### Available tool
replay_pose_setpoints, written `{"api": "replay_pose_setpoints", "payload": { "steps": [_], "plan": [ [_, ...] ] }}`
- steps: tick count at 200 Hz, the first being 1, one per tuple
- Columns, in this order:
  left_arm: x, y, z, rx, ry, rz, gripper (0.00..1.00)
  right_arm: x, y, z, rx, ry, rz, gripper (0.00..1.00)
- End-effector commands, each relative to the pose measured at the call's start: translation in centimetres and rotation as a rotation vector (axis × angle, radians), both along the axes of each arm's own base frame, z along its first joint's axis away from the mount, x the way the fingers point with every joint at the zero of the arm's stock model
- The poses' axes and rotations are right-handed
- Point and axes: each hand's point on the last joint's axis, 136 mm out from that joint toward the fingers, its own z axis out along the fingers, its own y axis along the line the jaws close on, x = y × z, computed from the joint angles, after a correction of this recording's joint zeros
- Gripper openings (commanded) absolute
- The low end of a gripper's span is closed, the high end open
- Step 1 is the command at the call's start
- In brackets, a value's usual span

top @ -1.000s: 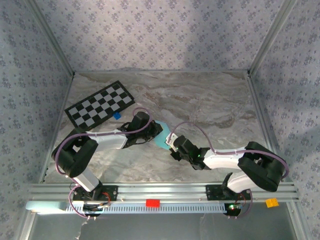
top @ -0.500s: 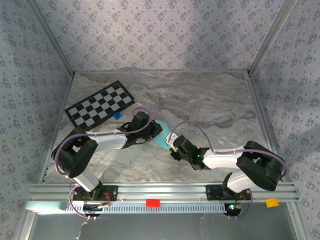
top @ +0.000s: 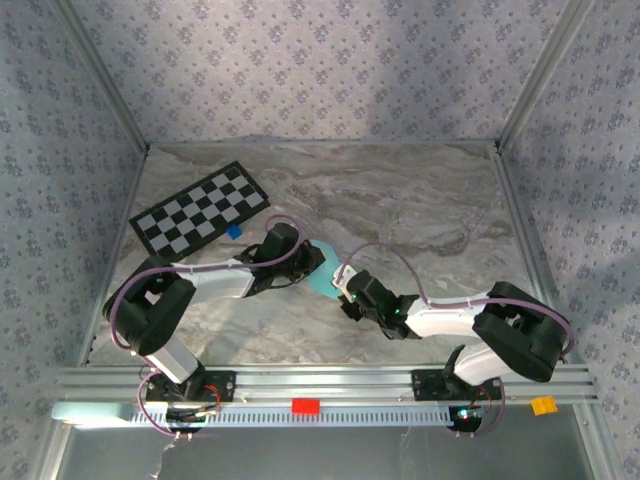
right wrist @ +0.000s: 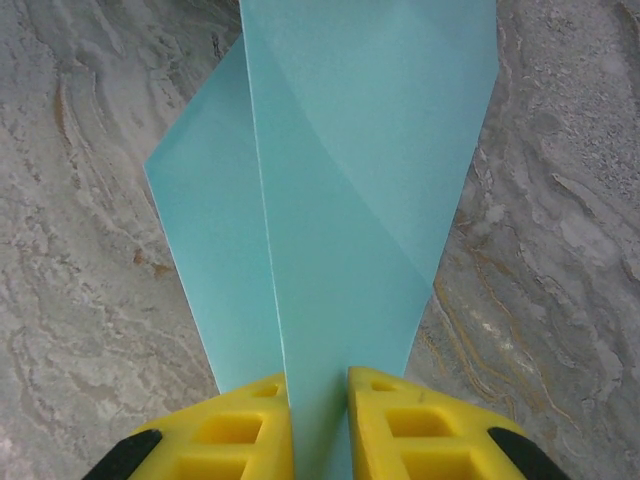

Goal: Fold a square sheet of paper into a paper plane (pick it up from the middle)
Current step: Fourth fold the wing at the center of the table.

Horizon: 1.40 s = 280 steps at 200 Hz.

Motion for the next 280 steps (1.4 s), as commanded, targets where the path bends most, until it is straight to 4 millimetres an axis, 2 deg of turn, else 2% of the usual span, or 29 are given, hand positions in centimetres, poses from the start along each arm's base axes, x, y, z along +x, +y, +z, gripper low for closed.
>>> {"api": "replay_pose_setpoints", "payload": {
  "steps": [1,46,159,210,257,280],
  "plan": [
    [0.4,0.3,1.0,-0.006,-0.017,0.016,0.09,0.7,0.8,1.2,0.051,-0.016,-0.013,0.19],
    [0.4,0.3,1.0,-0.005,-0.017,0.018,0.09,0.6,0.7,1.1,0.053,-0.008,-0.013,0.18],
    [0.4,0.3,0.9,-0.004,-0.014,0.019,0.1,0.6,0.7,1.4,0.075,-0.011,-0.015,0.22],
    [0.4,0.3,0.8,-0.004,-0.013,0.02,0.1,0.5,0.6,1.1,0.075,-0.001,-0.016,0.17],
    [0.4,0.6,1.0,0.004,-0.018,0.032,0.19,-0.1,0.8,0.2,0.068,0.051,0.004,0.1],
    [0.3,1.2,1.1,0.016,-0.02,0.051,0.28,-0.3,1.1,-0.1,0.091,0.088,0.011,0.09]
  ]
}}
